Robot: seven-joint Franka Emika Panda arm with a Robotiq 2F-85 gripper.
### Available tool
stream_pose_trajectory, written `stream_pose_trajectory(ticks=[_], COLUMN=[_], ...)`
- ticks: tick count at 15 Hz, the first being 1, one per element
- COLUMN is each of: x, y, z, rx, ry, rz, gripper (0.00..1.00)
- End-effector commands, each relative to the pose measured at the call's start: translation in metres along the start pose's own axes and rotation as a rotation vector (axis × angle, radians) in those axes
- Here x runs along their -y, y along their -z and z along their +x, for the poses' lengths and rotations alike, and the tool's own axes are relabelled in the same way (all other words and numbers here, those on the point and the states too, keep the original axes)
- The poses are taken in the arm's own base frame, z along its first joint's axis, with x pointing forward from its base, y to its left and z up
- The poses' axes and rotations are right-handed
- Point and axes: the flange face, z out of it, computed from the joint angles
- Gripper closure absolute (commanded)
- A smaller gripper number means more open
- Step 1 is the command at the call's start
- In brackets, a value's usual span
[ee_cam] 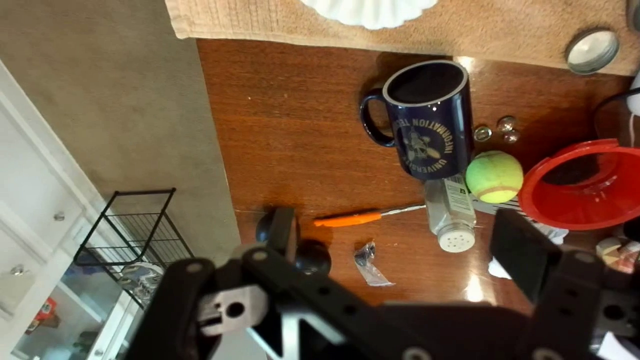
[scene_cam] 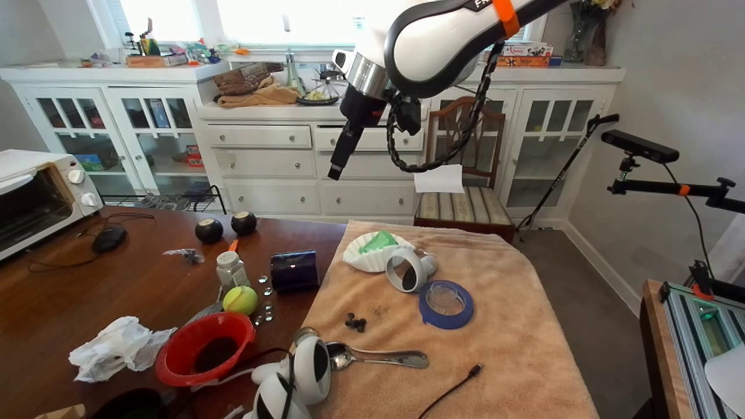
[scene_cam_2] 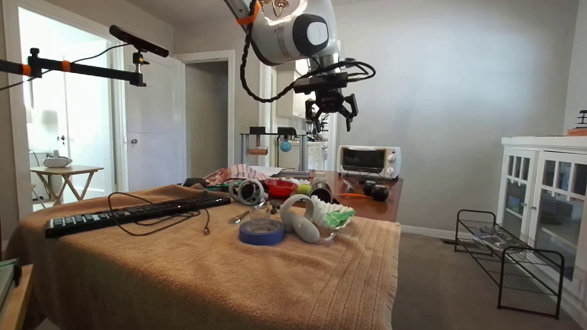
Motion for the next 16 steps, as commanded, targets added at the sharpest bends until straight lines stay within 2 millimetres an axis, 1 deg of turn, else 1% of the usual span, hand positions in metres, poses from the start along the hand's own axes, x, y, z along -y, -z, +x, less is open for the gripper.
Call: stream_pose_trajectory(ticks=[1, 4, 8, 9, 11, 13, 16], x=[-0.008, -0.004, 0.012, 0.020, 0.035, 0.046, 0.054], y=[-0.024, -0.054, -0.101, -0.113, -0.134, -0.152, -0.173], z=[0.002, 0.016, 0.038, 0.045, 0.052, 0.054, 0.054], rx=[0.008, -0.018, -0.042, -0.045, -0.018, 0.020, 0.079], ry=[0.050, 0.133, 0.241, 0.272, 0.307, 0.327, 0.314], rz=[0.037, 0.095, 0.189, 0.225, 0.275, 0.320, 0.338], gripper=[0.00, 0.00, 0.00, 0.00, 0.00, 0.00, 0.00])
